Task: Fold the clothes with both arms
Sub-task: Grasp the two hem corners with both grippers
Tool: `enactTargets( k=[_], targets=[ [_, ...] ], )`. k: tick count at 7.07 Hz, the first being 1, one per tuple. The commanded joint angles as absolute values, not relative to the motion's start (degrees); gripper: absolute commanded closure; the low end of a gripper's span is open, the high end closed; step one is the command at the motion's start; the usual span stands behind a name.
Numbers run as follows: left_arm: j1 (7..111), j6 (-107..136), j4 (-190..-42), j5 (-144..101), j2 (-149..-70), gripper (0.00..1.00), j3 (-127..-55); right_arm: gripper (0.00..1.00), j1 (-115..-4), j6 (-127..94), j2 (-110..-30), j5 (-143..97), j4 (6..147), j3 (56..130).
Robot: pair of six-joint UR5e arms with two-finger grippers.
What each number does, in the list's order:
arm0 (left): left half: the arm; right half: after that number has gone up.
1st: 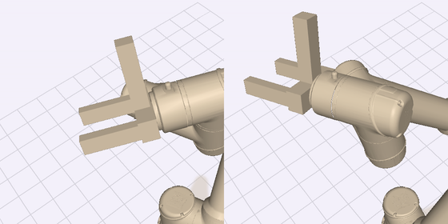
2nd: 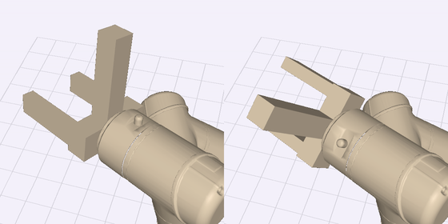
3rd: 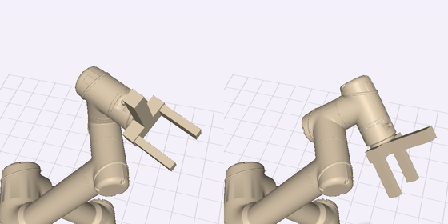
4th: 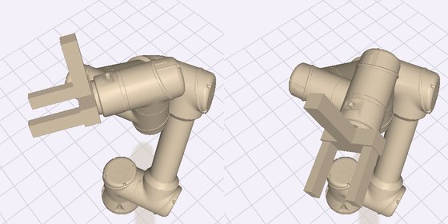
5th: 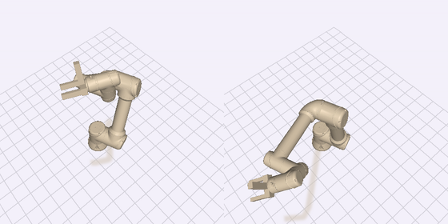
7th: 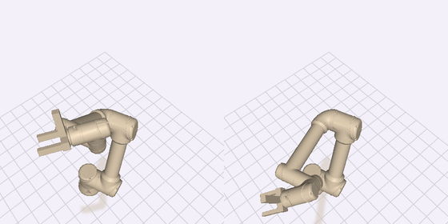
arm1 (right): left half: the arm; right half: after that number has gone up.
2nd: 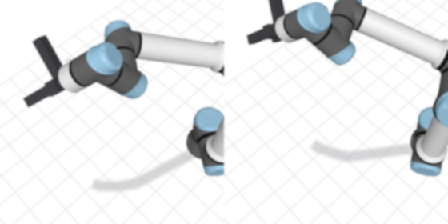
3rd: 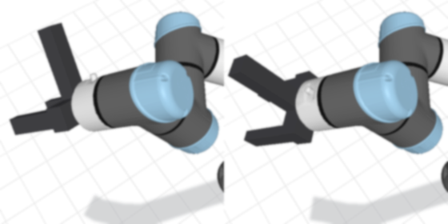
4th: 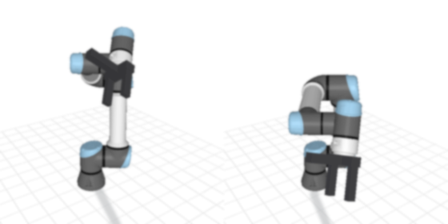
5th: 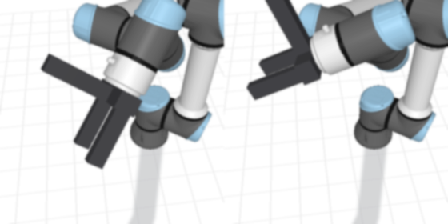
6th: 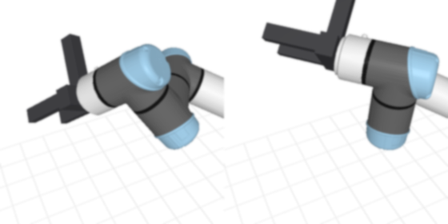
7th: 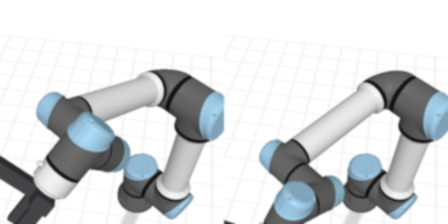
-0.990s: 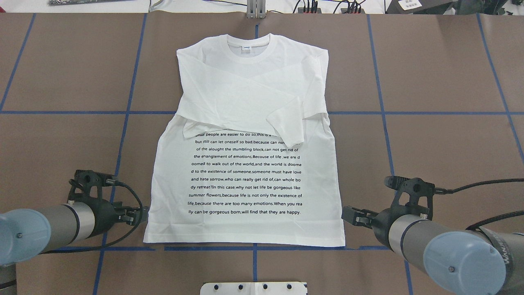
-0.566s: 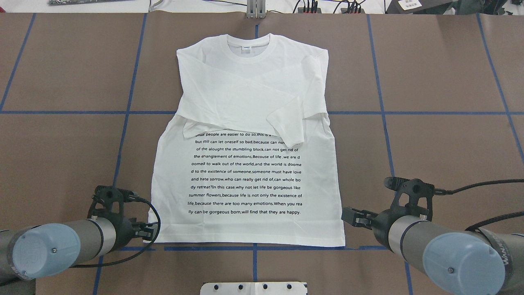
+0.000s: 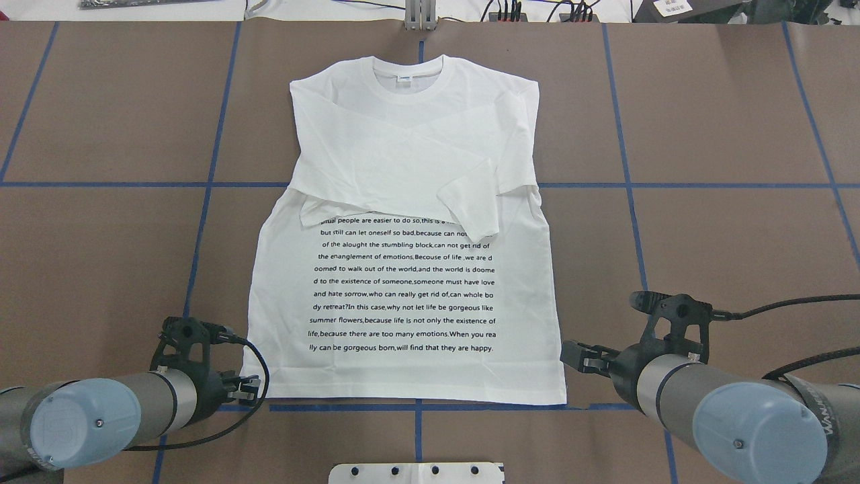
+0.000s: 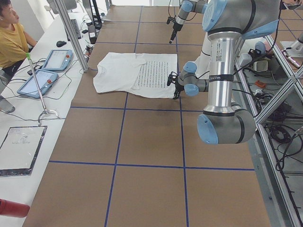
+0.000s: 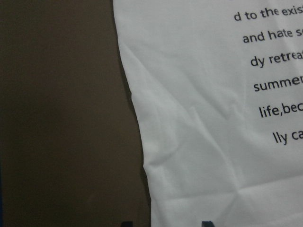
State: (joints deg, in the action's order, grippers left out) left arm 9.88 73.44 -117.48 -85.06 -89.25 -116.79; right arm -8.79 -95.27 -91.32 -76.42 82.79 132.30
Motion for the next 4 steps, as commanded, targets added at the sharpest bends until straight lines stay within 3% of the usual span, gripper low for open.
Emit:
enactTargets(
  k=[1,4],
  targets=[
    [9.67,75.93,-117.42,-84.56,-89.47,1.00,-116.89,0.00,-8.53,-95.27,-91.32,-76.46,82.88,132.10],
    [9.75,75.85,-117.16,-82.44,-89.39,1.00,-119.34,0.00,-4.42,-97.02,-91.49,-72.10,83.06,131.31]
  ],
)
